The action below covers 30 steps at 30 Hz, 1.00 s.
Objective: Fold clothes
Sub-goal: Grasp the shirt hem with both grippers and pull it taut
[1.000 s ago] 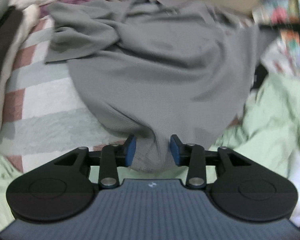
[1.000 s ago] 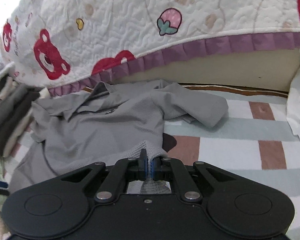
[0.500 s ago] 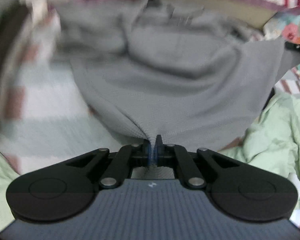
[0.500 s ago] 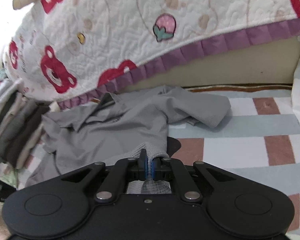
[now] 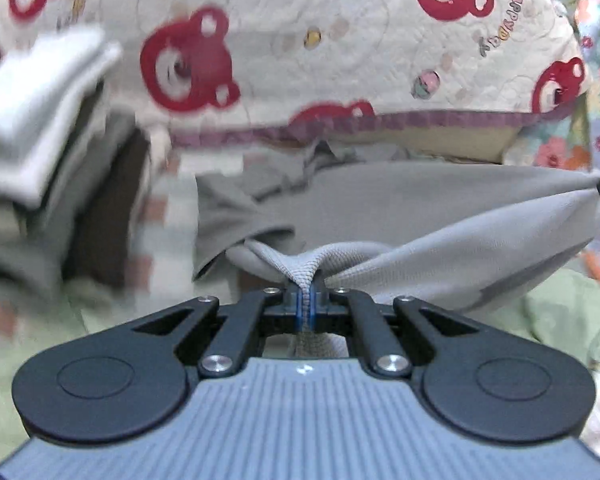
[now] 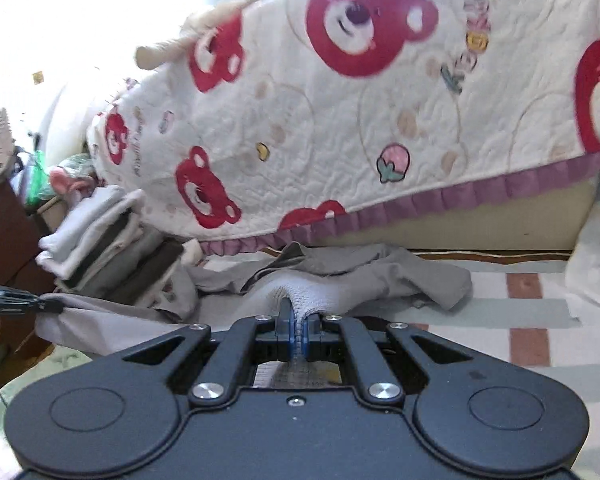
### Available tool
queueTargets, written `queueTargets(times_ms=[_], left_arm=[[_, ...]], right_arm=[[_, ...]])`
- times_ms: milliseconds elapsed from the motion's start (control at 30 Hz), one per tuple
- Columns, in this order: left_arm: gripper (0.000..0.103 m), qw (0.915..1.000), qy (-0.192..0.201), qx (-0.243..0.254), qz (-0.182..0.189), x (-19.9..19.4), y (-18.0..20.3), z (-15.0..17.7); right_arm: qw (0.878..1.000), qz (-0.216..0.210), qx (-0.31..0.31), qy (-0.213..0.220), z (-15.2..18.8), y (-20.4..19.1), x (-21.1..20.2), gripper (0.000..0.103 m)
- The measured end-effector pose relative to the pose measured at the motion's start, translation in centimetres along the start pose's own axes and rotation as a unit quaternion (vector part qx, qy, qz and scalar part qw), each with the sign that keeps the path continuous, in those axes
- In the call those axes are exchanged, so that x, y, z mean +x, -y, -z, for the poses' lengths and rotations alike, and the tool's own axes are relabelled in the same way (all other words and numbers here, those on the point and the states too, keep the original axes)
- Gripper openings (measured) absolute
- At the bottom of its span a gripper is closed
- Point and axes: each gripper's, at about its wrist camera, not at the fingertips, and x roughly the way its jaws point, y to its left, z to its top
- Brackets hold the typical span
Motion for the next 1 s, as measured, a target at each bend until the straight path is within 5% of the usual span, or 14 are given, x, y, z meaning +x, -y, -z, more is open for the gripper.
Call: queueTargets(times_ms=[133, 233, 433, 700, 833, 900, 1000], left_arm=[[0.003, 0.9971, -0.052, -0.049, 0.027, -0.7, 0.5, 5.8], [0.003, 0.9927, -0.102, -0.06, 0.022, 1.4, 1.3, 9.2], [0.003, 0.9907, -0.127, -0.048, 0.01, 2.0, 2.0, 9.9], [0.003, 0.9848, -0.171, 0.005, -0.029, 3.6, 4.7, 11.3], [0.009, 0.9783, -0.201, 0.017, -0.05, 4.5, 5.3, 11.5], [0.009, 0.9766, -0.207, 0.013, -0.056, 4.5, 5.5, 11.1], [0.024, 0.9758, -0.208, 0.027, -0.063, 4.0, 6.1, 10.1]], right_arm=[[0.999, -0.006, 0.046, -0.002, 5.4, -0.2, -6.4, 0.006], [0.995, 0.001, 0.102, -0.022, 10.4, 0.9, -7.6, 0.006], [0.984, 0.027, 0.17, -0.051, 15.6, 2.4, -6.5, 0.006], [0.99, 0.03, 0.117, -0.07, 14.4, 2.3, -6.3, 0.006], [0.989, 0.054, 0.067, -0.123, 15.0, 1.9, -5.6, 0.006], [0.98, 0.089, 0.008, -0.175, 16.2, 1.3, -4.6, 0.006], [0.959, 0.149, -0.066, -0.231, 18.1, 1.5, -3.5, 0.011]])
